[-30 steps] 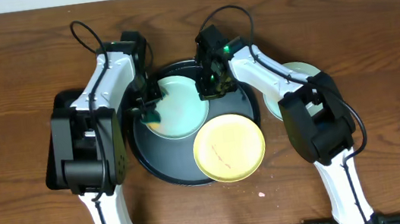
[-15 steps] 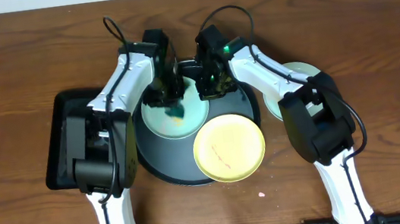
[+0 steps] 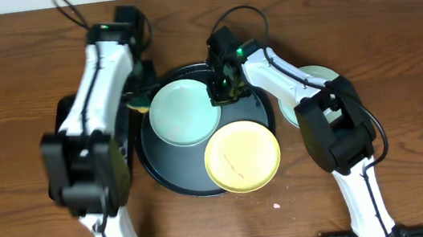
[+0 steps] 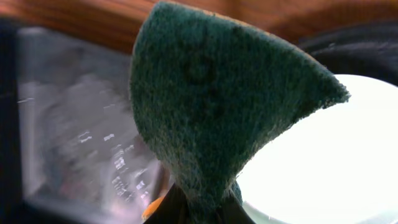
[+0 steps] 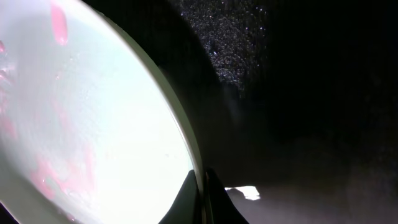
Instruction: Clean dirty plates on tray and stack at the side
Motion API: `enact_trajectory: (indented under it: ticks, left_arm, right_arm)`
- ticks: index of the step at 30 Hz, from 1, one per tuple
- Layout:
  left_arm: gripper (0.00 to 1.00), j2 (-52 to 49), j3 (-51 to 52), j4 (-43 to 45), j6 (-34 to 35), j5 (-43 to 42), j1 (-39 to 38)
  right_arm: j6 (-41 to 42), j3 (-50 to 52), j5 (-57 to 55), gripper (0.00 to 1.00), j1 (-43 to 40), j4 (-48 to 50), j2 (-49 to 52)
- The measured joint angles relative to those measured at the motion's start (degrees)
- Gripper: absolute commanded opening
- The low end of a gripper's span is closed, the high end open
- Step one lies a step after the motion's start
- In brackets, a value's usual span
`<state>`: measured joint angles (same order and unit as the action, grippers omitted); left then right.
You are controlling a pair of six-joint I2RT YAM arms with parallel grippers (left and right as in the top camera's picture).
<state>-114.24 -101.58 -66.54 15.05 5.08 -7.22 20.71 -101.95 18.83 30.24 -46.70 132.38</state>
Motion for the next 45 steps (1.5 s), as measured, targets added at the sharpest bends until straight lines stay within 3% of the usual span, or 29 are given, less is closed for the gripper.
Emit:
enact_trajectory:
  ticks: [6,10,17,22,32,45]
  left_arm:
    - [0.09,11.93,-1.18,-6.64,0.55,1.42,4.57]
    - [0.09,14.67,-1.33,-7.04,0.68,1.92,8.92]
    - [0.08,13.73,-1.33,-7.23,1.07,2.4,13.44]
    - [0.09,13.73,-1.33,-7.3,1.09,2.38,13.84]
    - [0.09,13.73,-0.52,-6.97,1.11,2.4,13.81]
    - [0.08,13.7,0.31,-6.91,1.27,2.4,13.81]
  right_arm:
    - [-2.97,-0.04,-0.74,0.01,-0.02,-2.45,-0.9]
    - [-4.61,0.13,-4.52,0.01,-0.11,-4.24,-5.68]
    - [-5.73,0.02,-19.23,0.01,-0.17,-9.99,-22.51]
    - [-6.1,-0.11,-32.59,0.01,-0.2,-15.52,-28.81]
    - [-4.52,-0.09,-58.38,0.01,-1.22,-27.87,-31.3]
    - [-3.3,-0.09,-66.18,0.01,-11.17,-32.35,-31.32]
